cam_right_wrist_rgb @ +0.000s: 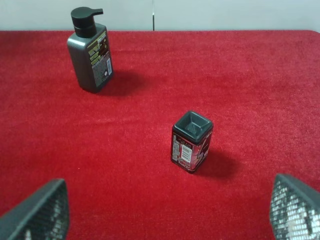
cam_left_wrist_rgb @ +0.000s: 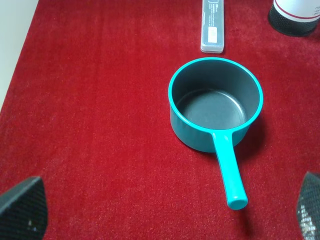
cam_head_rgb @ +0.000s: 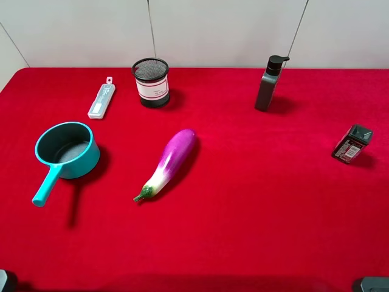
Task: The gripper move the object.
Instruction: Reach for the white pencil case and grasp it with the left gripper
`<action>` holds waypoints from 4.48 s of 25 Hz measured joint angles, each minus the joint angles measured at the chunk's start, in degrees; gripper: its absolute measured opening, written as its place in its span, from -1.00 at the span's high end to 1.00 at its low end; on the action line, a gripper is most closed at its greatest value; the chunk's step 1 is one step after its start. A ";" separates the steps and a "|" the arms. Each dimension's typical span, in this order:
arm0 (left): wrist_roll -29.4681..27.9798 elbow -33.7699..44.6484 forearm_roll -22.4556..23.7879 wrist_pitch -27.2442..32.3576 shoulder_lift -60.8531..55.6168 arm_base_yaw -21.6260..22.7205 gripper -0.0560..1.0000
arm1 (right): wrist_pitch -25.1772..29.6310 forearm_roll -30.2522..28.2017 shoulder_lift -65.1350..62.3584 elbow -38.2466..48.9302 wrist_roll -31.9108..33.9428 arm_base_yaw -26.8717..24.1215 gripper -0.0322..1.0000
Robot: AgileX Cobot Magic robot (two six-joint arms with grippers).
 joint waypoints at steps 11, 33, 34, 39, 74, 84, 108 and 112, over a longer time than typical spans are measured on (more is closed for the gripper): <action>0.00 0.00 0.00 0.00 0.00 0.00 -0.99 | 0.00 0.00 0.00 0.00 0.00 0.00 -0.24; -0.05 -4.19 -0.05 -0.23 9.20 0.00 -0.97 | 0.00 0.00 0.00 0.00 0.00 0.00 -0.24; -0.05 -4.65 -0.05 -0.47 11.37 0.00 -0.96 | -0.01 0.00 0.00 0.00 0.00 0.00 -0.24; -0.05 -6.95 -0.05 -1.10 20.66 0.00 -0.95 | -0.01 0.00 0.00 0.00 0.00 0.00 -0.24; 1.13 -36.36 -0.05 -14.96 82.03 -4.08 -0.93 | -0.01 0.00 0.00 0.00 0.00 0.00 -0.24; 1.16 -41.78 -0.05 -18.73 93.00 -5.17 -0.93 | -0.06 0.00 0.00 0.00 0.00 0.00 -0.24; 1.12 -42.22 -0.25 -38.71 111.83 -5.17 -0.91 | -0.06 0.00 0.00 0.00 0.00 0.00 -0.24; 1.12 -42.22 -0.25 -42.14 113.87 -5.17 -0.91 | -0.06 0.00 0.00 0.00 0.00 0.00 -0.24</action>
